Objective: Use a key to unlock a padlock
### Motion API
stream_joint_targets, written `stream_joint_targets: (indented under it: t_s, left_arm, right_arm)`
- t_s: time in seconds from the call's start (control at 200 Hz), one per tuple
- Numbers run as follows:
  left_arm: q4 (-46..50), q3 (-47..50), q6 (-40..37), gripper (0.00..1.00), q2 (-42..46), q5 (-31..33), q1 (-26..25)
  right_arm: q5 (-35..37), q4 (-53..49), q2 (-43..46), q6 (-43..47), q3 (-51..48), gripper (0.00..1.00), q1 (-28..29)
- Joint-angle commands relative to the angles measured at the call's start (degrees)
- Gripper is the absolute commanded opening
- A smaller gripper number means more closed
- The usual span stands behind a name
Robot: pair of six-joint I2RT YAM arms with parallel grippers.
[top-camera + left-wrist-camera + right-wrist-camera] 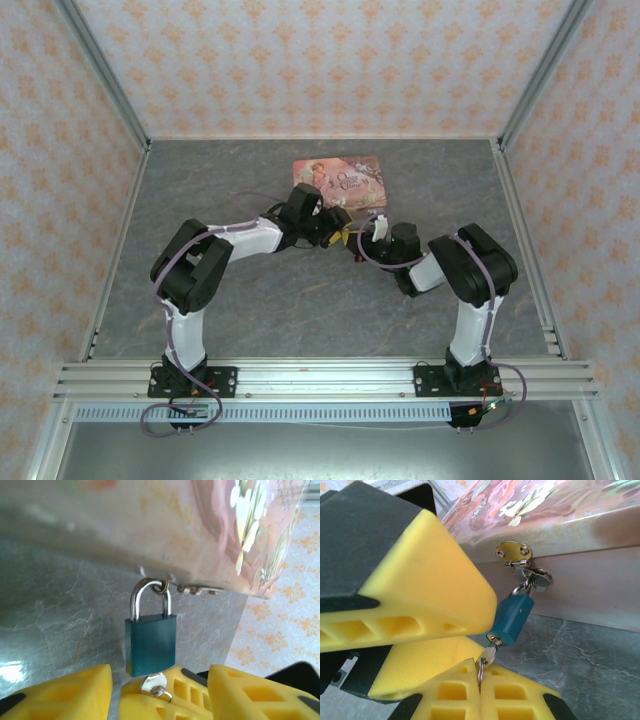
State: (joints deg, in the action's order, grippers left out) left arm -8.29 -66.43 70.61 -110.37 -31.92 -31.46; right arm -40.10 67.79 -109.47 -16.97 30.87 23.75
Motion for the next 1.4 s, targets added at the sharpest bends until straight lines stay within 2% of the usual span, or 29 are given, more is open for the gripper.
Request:
stream_joint_targets:
  t_s: [0.0, 0.145, 0.335, 0.596, 1.036, 1.396]
  left_arm:
    - [2.4, 3.3, 2.0, 0.58, 3.4, -1.0, 1.1]
    - [-1.6, 9.2, 4.4, 0.60, 7.2, 3.2, 2.1]
    - [-25.9, 19.8, 16.0, 0.54, 5.9, 10.3, 1.2]
    - [-43.5, 19.9, 23.1, 0.50, -0.7, 16.3, -2.0]
    - [-42.8, 15.5, 23.9, 0.44, -4.5, 15.8, -2.8]
    - [-41.6, 14.4, 23.1, 0.24, -5.5, 16.0, -2.8]
  right_arm:
    - [-0.5, 5.8, -1.0, -4.5, -0.9, 0.00, 0.4]
    - [-0.3, 5.3, -0.7, -8.5, -0.6, 0.00, 0.3]
    - [-0.8, 6.3, -1.0, -14.6, -0.3, 0.00, 0.4]
    - [-0.7, 6.2, -1.6, -14.8, -0.5, 0.00, 0.4]
    - [-1.0, 5.6, -1.7, -14.4, 0.2, 0.00, 0.4]
    - [-1.3, 5.8, -2.0, -15.0, 0.8, 0.00, 0.4]
